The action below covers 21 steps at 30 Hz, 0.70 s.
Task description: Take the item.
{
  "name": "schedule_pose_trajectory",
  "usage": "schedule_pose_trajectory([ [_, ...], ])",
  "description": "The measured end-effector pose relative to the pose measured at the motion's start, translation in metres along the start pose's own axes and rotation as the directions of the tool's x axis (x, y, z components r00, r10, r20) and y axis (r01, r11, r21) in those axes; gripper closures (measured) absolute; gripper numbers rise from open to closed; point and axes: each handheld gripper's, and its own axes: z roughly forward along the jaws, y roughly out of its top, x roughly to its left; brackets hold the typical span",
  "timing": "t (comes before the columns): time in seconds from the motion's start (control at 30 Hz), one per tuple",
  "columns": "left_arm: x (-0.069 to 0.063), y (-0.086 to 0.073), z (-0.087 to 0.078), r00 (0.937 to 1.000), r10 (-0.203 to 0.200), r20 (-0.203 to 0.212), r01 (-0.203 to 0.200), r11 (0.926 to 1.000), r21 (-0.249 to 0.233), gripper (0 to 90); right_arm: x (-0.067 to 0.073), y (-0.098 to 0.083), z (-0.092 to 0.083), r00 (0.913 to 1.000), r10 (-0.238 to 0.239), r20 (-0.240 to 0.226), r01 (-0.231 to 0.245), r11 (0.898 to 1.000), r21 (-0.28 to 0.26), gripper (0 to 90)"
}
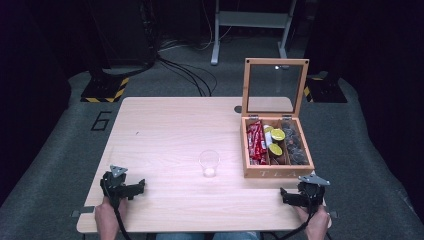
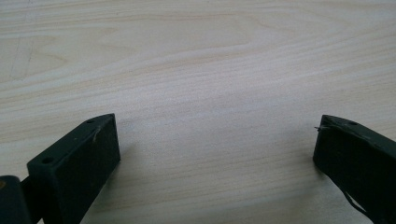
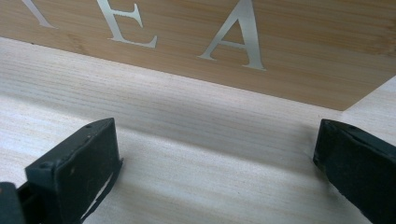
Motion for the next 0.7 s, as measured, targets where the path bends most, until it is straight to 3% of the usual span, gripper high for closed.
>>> schedule_pose_trajectory([
  [0.7, 0.0, 0.0001, 0.0002, 1.0, -0.001, 0.0, 0.001, 1.0, -0.002, 0.3, 0.0002, 0.0013, 0.0008, 1.0, 0.003, -0.006, -0.003, 1.0, -0.002, 0.0],
])
